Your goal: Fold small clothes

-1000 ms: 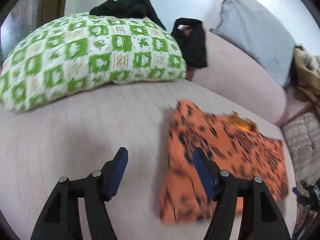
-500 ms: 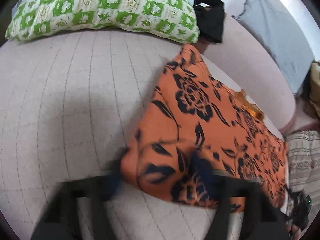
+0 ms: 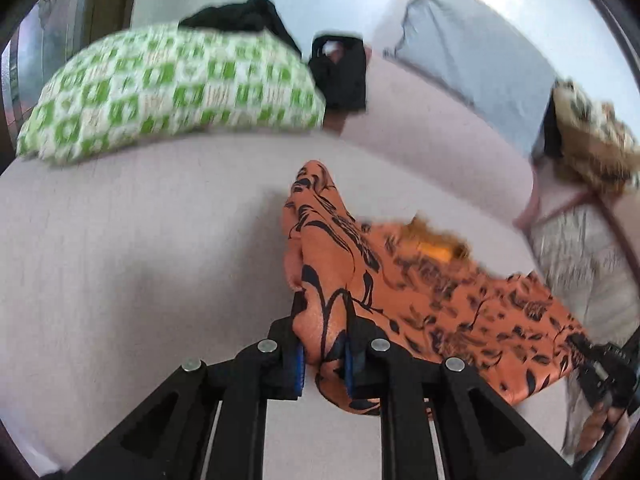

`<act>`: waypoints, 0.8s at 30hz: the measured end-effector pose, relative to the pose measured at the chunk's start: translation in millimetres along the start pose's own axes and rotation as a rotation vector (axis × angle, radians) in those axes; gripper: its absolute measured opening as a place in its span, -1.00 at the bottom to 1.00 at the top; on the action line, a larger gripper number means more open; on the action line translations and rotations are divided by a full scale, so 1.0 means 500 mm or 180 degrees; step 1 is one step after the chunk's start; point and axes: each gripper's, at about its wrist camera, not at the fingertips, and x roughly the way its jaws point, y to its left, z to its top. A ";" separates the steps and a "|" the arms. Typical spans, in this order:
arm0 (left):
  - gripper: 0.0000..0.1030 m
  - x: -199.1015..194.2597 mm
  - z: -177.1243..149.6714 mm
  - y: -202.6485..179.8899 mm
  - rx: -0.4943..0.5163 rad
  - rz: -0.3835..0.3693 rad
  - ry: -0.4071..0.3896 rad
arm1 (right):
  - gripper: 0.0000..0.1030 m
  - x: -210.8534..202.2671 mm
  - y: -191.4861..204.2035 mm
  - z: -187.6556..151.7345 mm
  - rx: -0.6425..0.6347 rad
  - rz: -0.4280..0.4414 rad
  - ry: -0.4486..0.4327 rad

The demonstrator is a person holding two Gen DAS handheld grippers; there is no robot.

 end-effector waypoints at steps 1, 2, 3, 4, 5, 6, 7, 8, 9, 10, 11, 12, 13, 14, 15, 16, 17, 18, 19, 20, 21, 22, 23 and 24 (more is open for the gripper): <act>-0.67 0.015 -0.033 0.013 -0.0016 0.0008 0.0136 | -0.83 -0.014 -0.014 -0.025 -0.0067 -0.0087 0.0059; -0.65 0.036 -0.064 0.024 0.0043 0.0054 0.0285 | -0.80 -0.021 -0.041 -0.049 -0.0049 -0.0138 0.0152; -0.63 0.067 -0.095 0.044 0.0071 0.0204 0.0484 | -0.75 -0.014 -0.082 -0.082 0.0026 -0.0198 0.0310; -0.48 0.084 -0.112 0.065 -0.0012 0.0245 0.0573 | -0.71 -0.005 -0.114 -0.101 0.0053 -0.0335 0.0425; -0.47 0.081 -0.114 0.080 -0.0082 0.0121 0.0494 | -0.67 0.000 -0.154 -0.122 0.0095 -0.0529 0.0539; -0.31 0.073 -0.107 0.089 -0.0111 0.0058 0.0439 | -0.66 0.000 -0.186 -0.134 0.0190 -0.0616 0.0608; -0.08 0.059 -0.093 0.097 -0.0137 0.0150 0.0384 | -0.57 -0.014 -0.205 -0.141 0.0273 -0.0488 0.0579; 0.01 0.048 -0.080 0.102 -0.0165 0.0187 0.0299 | -0.34 -0.033 -0.205 -0.139 0.0238 -0.0484 0.0510; 0.09 0.039 -0.066 0.107 -0.0168 0.0173 0.0216 | -0.27 -0.056 -0.196 -0.132 0.0120 -0.0576 0.0411; 0.09 0.032 -0.050 0.110 -0.0133 0.0144 0.0141 | -0.18 -0.080 -0.182 -0.119 -0.0010 -0.0638 0.0296; 0.09 0.029 -0.031 0.109 -0.0057 0.0142 0.0087 | -0.06 -0.092 -0.170 -0.105 -0.0103 -0.0645 0.0228; 0.09 0.033 -0.015 0.105 0.0015 0.0159 0.0066 | 0.21 -0.099 -0.154 -0.084 -0.0230 -0.0684 0.0171; 0.09 0.046 0.000 0.101 0.0077 0.0157 0.0086 | 0.23 -0.097 -0.138 -0.066 -0.0356 -0.0707 0.0140; 0.09 0.061 0.011 0.097 0.0127 0.0134 0.0128 | 0.23 -0.085 -0.123 -0.043 -0.0492 -0.0694 0.0132; 0.09 0.083 0.026 0.089 0.0192 0.0100 0.0189 | 0.23 -0.059 -0.100 -0.014 -0.0657 -0.0672 0.0177; 0.09 0.104 0.037 0.081 0.0240 0.0084 0.0204 | 0.23 -0.036 -0.083 0.004 -0.0757 -0.0654 0.0203; 0.09 0.121 0.051 0.075 0.0293 0.0062 0.0216 | 0.23 0.000 -0.062 0.029 -0.0913 -0.0623 0.0268; 0.09 0.129 0.051 0.070 0.0347 0.0056 0.0225 | 0.23 0.037 -0.042 0.045 -0.1063 -0.0630 0.0372; 0.09 0.146 0.062 0.065 0.0385 0.0105 0.0218 | 0.23 0.083 -0.023 0.067 -0.1257 -0.0728 0.0455; 0.09 0.161 0.070 0.061 0.0390 0.0135 0.0213 | 0.23 0.124 -0.009 0.084 -0.1395 -0.0831 0.0477; 0.09 0.168 0.076 0.058 0.0396 0.0117 0.0221 | 0.18 0.153 -0.007 0.092 -0.1473 -0.0880 0.0537; 0.09 0.181 0.084 0.053 0.0409 0.0111 0.0231 | 0.11 0.193 -0.009 0.107 -0.1526 -0.0991 0.0614; 0.09 0.184 0.085 0.053 0.0418 0.0119 0.0243 | 0.07 0.209 -0.018 0.112 -0.1505 -0.1036 0.0646; 0.09 0.192 0.085 0.045 0.0437 0.0123 0.0265 | -0.02 0.234 -0.027 0.116 -0.1486 -0.1069 0.0750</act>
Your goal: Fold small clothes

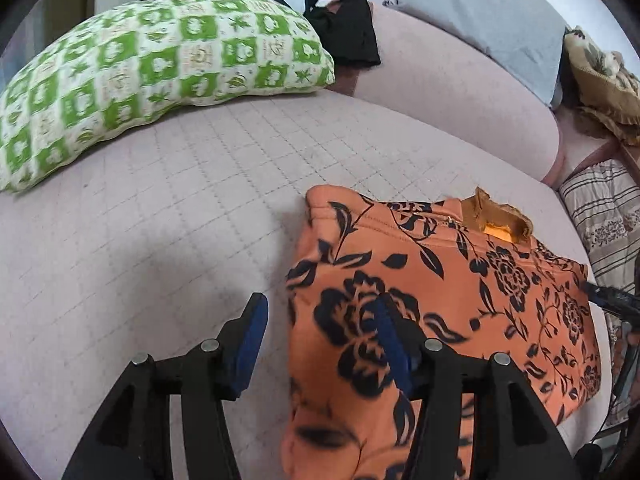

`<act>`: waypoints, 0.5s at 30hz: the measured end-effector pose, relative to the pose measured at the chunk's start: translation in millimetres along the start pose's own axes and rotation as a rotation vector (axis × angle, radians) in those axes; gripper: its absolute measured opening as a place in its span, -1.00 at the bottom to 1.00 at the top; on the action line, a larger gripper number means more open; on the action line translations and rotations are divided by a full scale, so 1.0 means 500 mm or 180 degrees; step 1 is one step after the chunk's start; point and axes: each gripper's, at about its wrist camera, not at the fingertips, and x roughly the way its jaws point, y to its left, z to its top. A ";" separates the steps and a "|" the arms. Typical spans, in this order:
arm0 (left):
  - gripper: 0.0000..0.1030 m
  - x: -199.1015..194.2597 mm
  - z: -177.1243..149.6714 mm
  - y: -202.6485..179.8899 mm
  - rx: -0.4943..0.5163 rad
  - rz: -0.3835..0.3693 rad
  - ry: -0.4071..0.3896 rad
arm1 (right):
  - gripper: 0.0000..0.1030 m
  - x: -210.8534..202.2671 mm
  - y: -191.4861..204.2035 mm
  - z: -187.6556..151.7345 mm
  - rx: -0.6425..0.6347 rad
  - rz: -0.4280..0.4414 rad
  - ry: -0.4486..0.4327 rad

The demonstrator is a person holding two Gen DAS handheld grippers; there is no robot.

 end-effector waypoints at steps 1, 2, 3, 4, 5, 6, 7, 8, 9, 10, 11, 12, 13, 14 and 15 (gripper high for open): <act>0.09 0.005 0.003 -0.003 0.0013 0.0000 0.0008 | -0.55 0.019 -0.002 0.001 -0.0030 -0.0040 0.0094; 0.09 0.010 0.004 -0.008 0.0040 -0.0003 0.0023 | -0.77 0.022 -0.003 0.000 -0.0054 -0.0111 0.0090; 0.09 0.015 0.007 -0.013 0.0069 -0.0001 0.0035 | -0.82 0.016 -0.003 -0.002 -0.0067 -0.0130 0.0029; 0.09 0.019 0.010 -0.016 0.0099 0.0010 0.0026 | -0.83 0.001 -0.004 -0.001 -0.0057 -0.0165 -0.0077; 0.09 0.023 0.012 -0.019 0.0119 0.0025 0.0008 | -0.83 -0.010 -0.007 0.001 -0.0030 -0.0216 -0.0165; 0.09 0.027 0.012 -0.021 0.0130 0.0038 0.0012 | -0.83 -0.017 -0.014 0.002 0.0003 -0.0262 -0.0206; 0.09 0.032 0.011 -0.023 0.0130 0.0049 0.0039 | -0.85 -0.016 -0.026 0.002 0.0047 -0.0382 -0.0225; 0.09 0.036 0.009 -0.023 0.0118 0.0064 0.0074 | -0.85 -0.011 -0.039 0.000 0.0087 -0.0504 -0.0240; 0.09 0.039 0.009 -0.022 0.0104 0.0077 0.0107 | -0.84 0.002 -0.062 -0.005 0.0207 -0.0507 -0.0192; 0.09 0.035 0.008 -0.022 0.0095 0.0076 0.0102 | -0.76 0.015 -0.077 -0.010 0.0334 -0.0381 -0.0109; 0.09 0.025 0.009 -0.022 0.0093 0.0077 0.0067 | -0.76 0.023 -0.092 -0.015 0.0444 -0.0268 -0.0015; 0.09 0.013 0.009 -0.024 0.0103 0.0083 0.0009 | -0.76 0.015 -0.098 -0.020 0.0495 -0.0273 -0.0051; 0.09 -0.003 0.009 -0.026 0.0134 0.0085 -0.0063 | -0.76 -0.008 -0.095 -0.026 0.0478 -0.0317 -0.0210; 0.09 -0.018 0.008 -0.031 0.0182 0.0096 -0.0105 | -0.76 -0.030 -0.089 -0.030 0.0445 -0.0313 -0.0324; 0.09 -0.032 0.006 -0.035 0.0215 0.0102 -0.0140 | -0.76 -0.042 -0.082 -0.034 0.0420 -0.0313 -0.0341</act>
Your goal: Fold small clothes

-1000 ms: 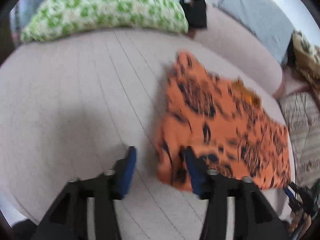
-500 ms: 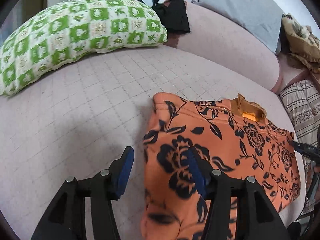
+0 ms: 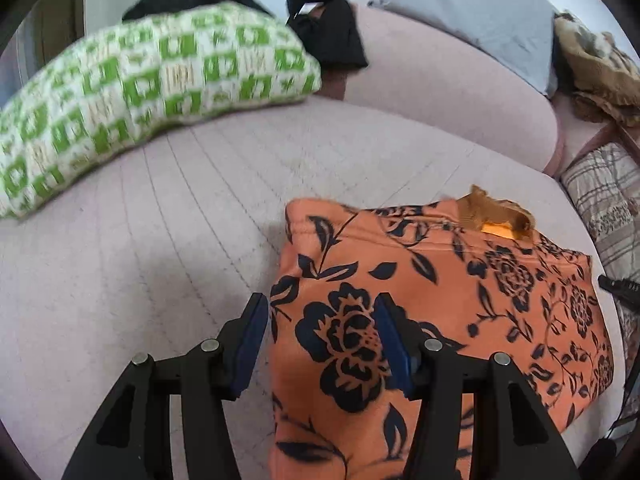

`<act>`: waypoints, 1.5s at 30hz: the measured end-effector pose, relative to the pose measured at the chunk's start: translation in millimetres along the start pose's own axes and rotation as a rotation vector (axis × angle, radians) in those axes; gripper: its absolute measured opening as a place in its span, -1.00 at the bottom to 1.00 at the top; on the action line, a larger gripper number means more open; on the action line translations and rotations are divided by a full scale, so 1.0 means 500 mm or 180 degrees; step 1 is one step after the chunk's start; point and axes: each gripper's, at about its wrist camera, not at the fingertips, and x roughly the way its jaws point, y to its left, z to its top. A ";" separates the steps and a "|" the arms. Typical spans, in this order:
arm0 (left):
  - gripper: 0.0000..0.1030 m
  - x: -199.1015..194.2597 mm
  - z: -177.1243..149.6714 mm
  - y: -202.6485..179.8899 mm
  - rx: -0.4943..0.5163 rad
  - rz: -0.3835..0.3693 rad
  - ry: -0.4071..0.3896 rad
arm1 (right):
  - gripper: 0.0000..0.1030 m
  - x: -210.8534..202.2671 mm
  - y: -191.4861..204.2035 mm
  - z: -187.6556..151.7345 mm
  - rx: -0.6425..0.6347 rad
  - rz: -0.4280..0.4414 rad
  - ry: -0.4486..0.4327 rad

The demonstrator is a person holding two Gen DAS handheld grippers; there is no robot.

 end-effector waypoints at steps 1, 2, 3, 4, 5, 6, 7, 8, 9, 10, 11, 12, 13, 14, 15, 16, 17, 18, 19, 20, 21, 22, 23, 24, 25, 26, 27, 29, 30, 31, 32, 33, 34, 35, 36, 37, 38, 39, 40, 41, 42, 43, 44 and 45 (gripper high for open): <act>0.09 -0.009 -0.002 -0.003 0.0014 0.0000 -0.0022 | -0.75 -0.016 0.010 -0.001 -0.0060 -0.0058 -0.0013; 0.09 -0.020 -0.005 -0.006 0.0022 0.0012 -0.0033 | -0.73 -0.032 0.021 -0.003 -0.0157 -0.0130 -0.0045; 0.09 -0.026 -0.009 -0.010 0.0013 0.0025 -0.0030 | -0.73 -0.043 0.043 -0.007 -0.0275 -0.0174 -0.0084; 0.10 -0.032 -0.016 -0.014 -0.0009 0.0020 -0.0013 | -0.73 -0.057 0.058 -0.011 -0.0364 -0.0165 -0.0120; 0.13 -0.031 -0.022 -0.019 -0.0007 0.0005 0.0011 | -0.72 -0.070 0.063 -0.010 -0.0407 -0.0127 -0.0127; 0.15 -0.028 -0.028 -0.025 0.0011 0.0000 0.0037 | -0.67 -0.074 0.076 -0.010 -0.0443 -0.0057 -0.0121; 0.16 -0.025 -0.034 -0.028 0.0027 0.0016 0.0054 | -0.52 -0.069 0.092 -0.011 -0.0487 0.0015 -0.0101; 0.16 -0.016 -0.039 -0.034 0.0042 0.0026 0.0088 | -0.28 -0.062 0.103 -0.015 -0.0522 0.0075 -0.0081; 0.16 -0.005 -0.044 -0.038 0.0056 0.0025 0.0135 | -0.06 -0.055 0.108 -0.016 -0.0534 0.0171 -0.0055; 0.16 0.012 -0.048 -0.043 0.0075 0.0054 0.0215 | 0.50 -0.039 0.110 -0.020 -0.0480 0.0294 0.0004; 0.16 0.030 -0.053 -0.047 0.0106 0.0115 0.0301 | 0.63 -0.026 0.109 -0.023 -0.0416 0.0387 0.0088; 0.18 0.045 -0.058 -0.052 0.0173 0.0180 0.0340 | 0.59 -0.004 0.108 -0.026 -0.0366 0.0398 0.0212; 0.20 0.045 -0.058 -0.058 0.0239 0.0233 0.0293 | 0.55 0.021 0.094 -0.030 -0.0313 0.0247 0.0314; 0.20 0.041 -0.056 -0.061 0.0258 0.0248 0.0294 | 0.38 0.034 0.075 -0.034 -0.0212 0.0095 0.0382; 0.20 0.033 -0.053 -0.061 0.0236 0.0228 0.0294 | 0.37 0.046 0.052 -0.037 -0.0064 -0.0006 0.0447; 0.20 0.019 -0.049 -0.059 0.0189 0.0189 0.0254 | 0.37 0.045 0.031 -0.041 0.0103 0.0104 0.0458; 0.20 0.004 -0.047 -0.060 0.0179 0.0170 0.0168 | 0.35 0.031 0.025 -0.042 0.0161 0.0139 0.0391; 0.20 -0.009 -0.045 -0.061 0.0211 0.0173 0.0097 | 0.35 0.008 0.030 -0.042 0.0108 0.0113 0.0266; 0.20 -0.019 -0.043 -0.064 0.0249 0.0210 0.0027 | 0.36 -0.020 0.045 -0.040 -0.0047 0.0112 0.0099; 0.20 -0.024 -0.043 -0.065 0.0262 0.0243 -0.0022 | 0.37 -0.041 0.059 -0.037 -0.0161 0.0084 -0.0024; 0.20 -0.025 -0.043 -0.063 0.0252 0.0257 -0.0041 | 0.38 -0.065 0.075 -0.033 -0.0245 0.0026 -0.0170; 0.20 -0.021 -0.044 -0.057 0.0195 0.0253 -0.0023 | 0.38 -0.086 0.091 -0.027 -0.0321 0.0053 -0.0318; 0.20 -0.015 -0.045 -0.051 0.0130 0.0232 0.0024 | 0.38 -0.094 0.106 -0.019 -0.0389 0.0175 -0.0370; 0.20 -0.012 -0.047 -0.047 0.0091 0.0217 0.0053 | 0.38 -0.091 0.122 -0.013 -0.0446 0.0358 -0.0331; 0.20 -0.007 -0.048 -0.042 0.0057 0.0205 0.0084 | 0.38 -0.078 0.137 -0.008 -0.0465 0.0606 -0.0213; 0.20 -0.008 -0.049 -0.039 0.0051 0.0207 0.0075 | 0.38 -0.058 0.146 -0.006 -0.0456 0.0797 -0.0068; 0.20 -0.009 -0.047 -0.035 0.0054 0.0199 0.0058 | 0.38 -0.024 0.148 -0.005 -0.0427 0.0890 0.0142; 0.20 -0.015 -0.042 -0.023 0.0029 0.0147 0.0026 | 0.37 0.043 0.122 -0.006 -0.0285 0.0638 0.0406; 0.20 -0.018 -0.035 -0.018 0.0010 0.0098 0.0009 | 0.34 0.076 0.084 -0.008 -0.0081 0.0483 0.0494; 0.20 -0.021 -0.028 -0.017 0.0010 0.0070 -0.0002 | 0.23 0.081 0.061 -0.005 0.0055 0.0536 0.0446; 0.20 -0.019 -0.012 -0.016 0.0036 0.0026 -0.0029 | 0.23 0.070 0.050 -0.004 0.0147 0.0625 0.0380; 0.20 -0.017 0.001 -0.018 0.0084 -0.0019 -0.0054 | 0.25 0.057 0.056 -0.004 0.0096 0.0616 0.0363; 0.20 -0.012 0.014 -0.023 0.0133 -0.0065 -0.0064 | 0.27 0.052 0.067 -0.004 -0.0022 0.0589 0.0367; 0.20 -0.002 0.028 -0.026 0.0181 -0.0133 -0.0058 | 0.27 0.045 0.079 -0.005 -0.0155 0.0558 0.0358; 0.20 0.013 0.040 -0.027 0.0202 -0.0190 -0.0015 | 0.29 0.041 0.087 -0.006 -0.0259 0.0530 0.0355; 0.20 0.036 0.051 -0.021 0.0163 -0.0185 0.0067 | 0.33 0.042 0.090 -0.005 -0.0312 0.0522 0.0379; 0.16 0.064 0.059 -0.013 0.0089 -0.0180 0.0207 | 0.34 0.049 0.087 -0.003 -0.0311 0.0514 0.0410; -0.13 0.096 0.069 -0.002 0.0027 -0.0231 0.0364 | 0.34 0.065 0.082 -0.002 -0.0270 0.0489 0.0446; -0.22 0.115 0.076 0.005 0.0020 -0.0172 0.0425 | 0.35 0.078 0.077 -0.005 -0.0213 0.0497 0.0470; -0.22 0.130 0.088 0.016 0.0020 -0.0075 0.0423 | 0.35 0.085 0.075 -0.005 -0.0174 0.0539 0.0458; -0.22 0.137 0.099 0.026 -0.0003 -0.0076 0.0403 | 0.35 0.085 0.068 -0.008 -0.0164 0.0559 0.0434; -0.22 0.142 0.110 0.036 -0.0035 -0.0062 0.0382 | 0.35 0.083 0.066 -0.010 -0.0195 0.0553 0.0426; -0.22 0.145 0.120 0.044 -0.0039 0.0037 0.0355 | 0.35 0.081 0.065 -0.011 -0.0248 0.0532 0.0424; -0.22 0.144 0.128 0.051 -0.0024 0.0198 0.0309 | 0.35 0.076 0.063 -0.013 -0.0306 0.0506 0.0424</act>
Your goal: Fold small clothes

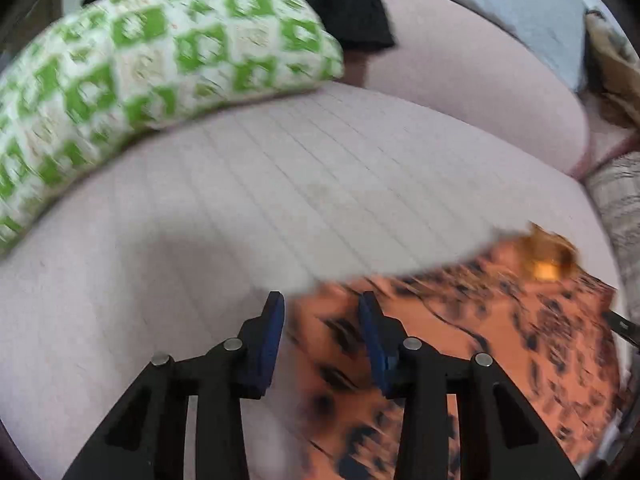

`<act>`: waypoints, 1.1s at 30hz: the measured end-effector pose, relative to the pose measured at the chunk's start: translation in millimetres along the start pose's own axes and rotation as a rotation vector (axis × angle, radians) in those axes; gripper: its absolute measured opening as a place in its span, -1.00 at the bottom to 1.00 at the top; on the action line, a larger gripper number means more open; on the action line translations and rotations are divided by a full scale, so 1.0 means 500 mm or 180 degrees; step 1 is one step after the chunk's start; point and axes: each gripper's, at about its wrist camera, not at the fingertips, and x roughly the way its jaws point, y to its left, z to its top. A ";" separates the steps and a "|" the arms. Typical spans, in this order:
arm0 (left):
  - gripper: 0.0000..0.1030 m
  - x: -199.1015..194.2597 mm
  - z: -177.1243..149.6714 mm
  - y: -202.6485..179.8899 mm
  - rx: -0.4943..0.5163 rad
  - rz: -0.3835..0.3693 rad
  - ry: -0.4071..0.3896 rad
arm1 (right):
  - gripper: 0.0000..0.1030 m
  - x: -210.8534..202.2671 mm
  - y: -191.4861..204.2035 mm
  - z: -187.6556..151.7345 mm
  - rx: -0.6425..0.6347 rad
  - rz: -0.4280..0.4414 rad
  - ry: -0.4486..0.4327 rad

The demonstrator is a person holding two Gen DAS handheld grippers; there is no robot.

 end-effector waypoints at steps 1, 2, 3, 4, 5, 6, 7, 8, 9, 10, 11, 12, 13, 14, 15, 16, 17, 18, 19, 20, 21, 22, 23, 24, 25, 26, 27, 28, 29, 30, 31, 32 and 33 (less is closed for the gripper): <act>-0.22 -0.002 0.003 0.006 -0.0011 0.0105 -0.0021 | 0.35 -0.003 0.000 -0.001 -0.0031 -0.0022 0.0003; -0.22 -0.011 0.004 0.015 -0.0041 0.0129 -0.0033 | 0.35 -0.006 0.004 0.000 -0.0026 -0.0028 0.0004; -0.22 -0.025 0.002 0.024 -0.0066 0.0069 -0.0065 | 0.35 0.001 0.007 0.000 -0.0009 -0.0024 0.0002; -0.22 -0.044 -0.005 0.028 -0.0069 0.0040 -0.0131 | 0.35 0.007 0.009 0.001 0.0016 -0.0014 0.0002; -0.22 -0.071 -0.016 0.027 -0.0026 0.0058 -0.0223 | 0.35 0.008 0.012 0.004 0.0039 -0.0005 0.0003; -0.22 -0.093 -0.027 0.023 0.0019 0.0061 -0.0279 | 0.35 0.008 0.014 0.005 0.0059 0.0001 0.0000; -0.22 -0.120 -0.041 0.021 0.0069 0.0030 -0.0342 | 0.35 0.013 0.024 0.005 0.0084 -0.0006 -0.0021; -0.22 -0.146 -0.058 0.011 0.0139 -0.0028 -0.0395 | 0.35 0.004 0.029 0.005 0.0105 -0.0006 -0.0068; -0.22 -0.174 -0.080 -0.005 0.0247 -0.0089 -0.0411 | 0.35 -0.014 0.034 0.003 0.0113 0.0032 -0.0144; -0.19 -0.190 -0.096 -0.019 0.0306 -0.0119 -0.0430 | 0.35 -0.037 0.040 -0.001 0.0108 0.0118 -0.0222; -0.13 -0.204 -0.112 -0.033 0.0354 -0.0151 -0.0463 | 0.35 -0.054 0.047 -0.005 0.0100 0.0188 -0.0262; 0.03 -0.214 -0.133 -0.052 0.0426 -0.0191 -0.0453 | 0.36 -0.069 0.054 -0.011 0.0084 0.0285 -0.0278; 0.07 -0.219 -0.150 -0.068 0.0479 -0.0223 -0.0432 | 0.44 -0.078 0.061 -0.018 0.0062 0.0420 -0.0251; 0.08 -0.217 -0.162 -0.078 0.0470 -0.0242 -0.0407 | 0.51 -0.077 0.062 -0.023 0.0049 0.0507 -0.0197; 0.12 -0.211 -0.178 -0.085 0.0436 -0.0281 -0.0347 | 0.51 -0.068 0.058 -0.026 0.0056 0.0499 -0.0125; 0.13 -0.195 -0.193 -0.094 0.0417 -0.0284 -0.0251 | 0.51 -0.049 0.042 -0.028 0.0110 0.0366 -0.0006; 0.13 -0.173 -0.198 -0.103 0.0411 -0.0229 -0.0150 | 0.51 -0.029 0.020 -0.031 0.0200 0.0242 0.0087; 0.13 -0.156 -0.212 -0.106 0.0413 -0.0108 -0.0036 | 0.47 -0.017 -0.010 -0.036 0.0378 0.0159 0.0133; 0.12 -0.151 -0.220 -0.105 0.0425 -0.0045 -0.0015 | 0.35 -0.030 -0.033 -0.043 0.0589 0.0219 0.0030; 0.13 -0.157 -0.231 -0.105 0.0438 -0.0027 -0.0064 | 0.38 -0.051 -0.036 -0.049 0.0638 0.0257 -0.0063; 0.13 -0.170 -0.240 -0.105 0.0443 -0.0022 -0.0136 | 0.38 -0.077 -0.026 -0.056 0.0557 0.0239 -0.0148; 0.13 -0.181 -0.245 -0.106 0.0438 -0.0023 -0.0169 | 0.38 -0.107 -0.009 -0.068 0.0426 0.0243 -0.0225; 0.13 -0.197 -0.252 -0.107 0.0418 -0.0048 -0.0210 | 0.39 -0.130 0.004 -0.082 0.0373 0.0317 -0.0271; 0.13 -0.211 -0.261 -0.110 0.0393 -0.0091 -0.0250 | 0.40 -0.151 0.017 -0.102 0.0345 0.0459 -0.0294; 0.14 -0.223 -0.273 -0.116 0.0403 -0.0135 -0.0282 | 0.46 -0.165 0.033 -0.127 0.0302 0.0630 -0.0263; 0.16 -0.225 -0.280 -0.121 0.0451 -0.0146 -0.0290 | 0.47 -0.169 0.046 -0.149 0.0265 0.0770 -0.0207; 0.18 -0.222 -0.287 -0.126 0.0508 -0.0117 -0.0277 | 0.47 -0.165 0.056 -0.172 0.0234 0.0889 -0.0128; 0.18 -0.211 -0.295 -0.131 0.0551 -0.0039 -0.0217 | 0.48 -0.150 0.058 -0.196 0.0244 0.0915 -0.0007; 0.18 -0.192 -0.302 -0.134 0.0558 0.0012 -0.0121 | 0.47 -0.132 0.051 -0.215 0.0285 0.0825 0.0105; 0.18 -0.179 -0.307 -0.133 0.0558 0.0038 -0.0051 | 0.46 -0.104 0.023 -0.236 0.0428 0.0626 0.0234; 0.18 -0.177 -0.307 -0.133 0.0557 0.0061 -0.0050 | 0.20 -0.096 0.003 -0.244 0.0579 0.0632 0.0211; 0.18 -0.187 -0.306 -0.132 0.0532 0.0066 -0.0080 | 0.08 -0.105 -0.013 -0.253 0.0720 0.0675 0.0115; 0.18 -0.201 -0.305 -0.129 0.0473 0.0017 -0.0121 | 0.08 -0.119 -0.019 -0.255 0.0808 0.0683 0.0069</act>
